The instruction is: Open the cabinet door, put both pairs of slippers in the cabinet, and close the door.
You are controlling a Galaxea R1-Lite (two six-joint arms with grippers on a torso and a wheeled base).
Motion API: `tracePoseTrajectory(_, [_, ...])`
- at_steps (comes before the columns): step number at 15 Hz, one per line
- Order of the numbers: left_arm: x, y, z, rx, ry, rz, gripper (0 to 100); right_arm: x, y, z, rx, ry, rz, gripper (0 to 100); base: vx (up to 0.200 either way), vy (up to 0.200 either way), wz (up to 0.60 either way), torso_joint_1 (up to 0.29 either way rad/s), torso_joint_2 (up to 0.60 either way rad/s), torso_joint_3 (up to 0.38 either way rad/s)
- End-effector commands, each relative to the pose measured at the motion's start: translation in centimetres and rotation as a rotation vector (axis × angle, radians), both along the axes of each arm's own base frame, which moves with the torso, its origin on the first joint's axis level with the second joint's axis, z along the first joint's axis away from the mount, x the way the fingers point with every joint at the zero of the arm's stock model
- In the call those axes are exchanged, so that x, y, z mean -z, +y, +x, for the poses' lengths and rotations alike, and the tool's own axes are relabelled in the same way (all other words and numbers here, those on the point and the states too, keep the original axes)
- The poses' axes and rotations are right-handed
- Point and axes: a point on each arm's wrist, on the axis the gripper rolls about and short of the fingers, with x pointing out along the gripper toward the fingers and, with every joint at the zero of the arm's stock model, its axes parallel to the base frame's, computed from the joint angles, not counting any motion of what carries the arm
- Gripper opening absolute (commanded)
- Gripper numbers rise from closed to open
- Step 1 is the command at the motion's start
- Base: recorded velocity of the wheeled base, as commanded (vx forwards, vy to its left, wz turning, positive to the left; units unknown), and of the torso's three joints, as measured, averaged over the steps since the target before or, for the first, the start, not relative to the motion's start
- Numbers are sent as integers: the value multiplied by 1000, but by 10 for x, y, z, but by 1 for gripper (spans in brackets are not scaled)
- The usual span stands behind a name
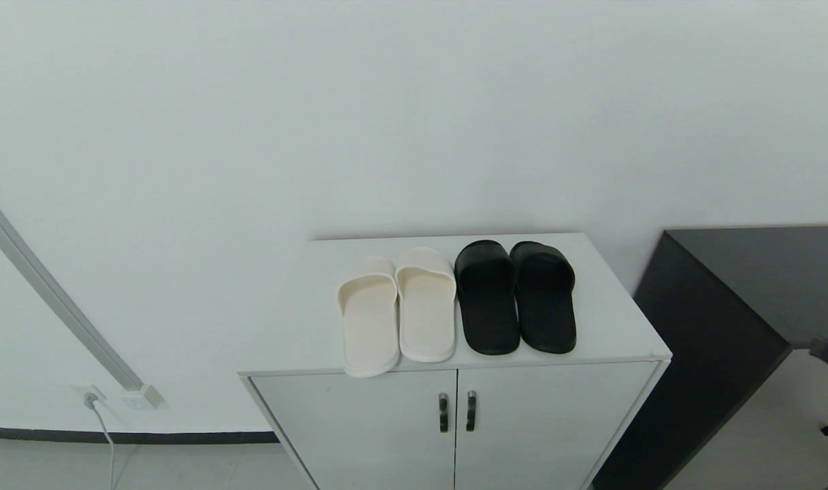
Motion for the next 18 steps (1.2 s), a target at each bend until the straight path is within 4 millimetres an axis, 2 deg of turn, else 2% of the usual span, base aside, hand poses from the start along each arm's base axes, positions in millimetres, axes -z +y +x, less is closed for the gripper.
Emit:
tracePoseTrajectory(1, [0,0,0,0,-1,0,0,-1,58,46,-33,85,26,100,0,0,0,0,0,0])
tracePoseTrajectory(3, [0,0,0,0,-1,0,0,-1,85,72,5,73,8,100,0,0,0,0,0,0])
tracePoseTrajectory(6, [0,0,0,0,1,0,0,8,123,99,80,76,-41,100,0,0,0,0,0,0])
tracePoseTrajectory(10, [0,0,0,0,-1,0,0,19,170,118,121,62,-74,100,0,0,0,0,0,0])
tracePoseTrajectory(14, [0,0,0,1,-1,0,0,35,200,149,234,46,-105,100,0,0,0,0,0,0])
tracePoseTrajectory(18, [0,0,0,0,-1,0,0,66,225,180,285,28,-103,100,0,0,0,0,0,0])
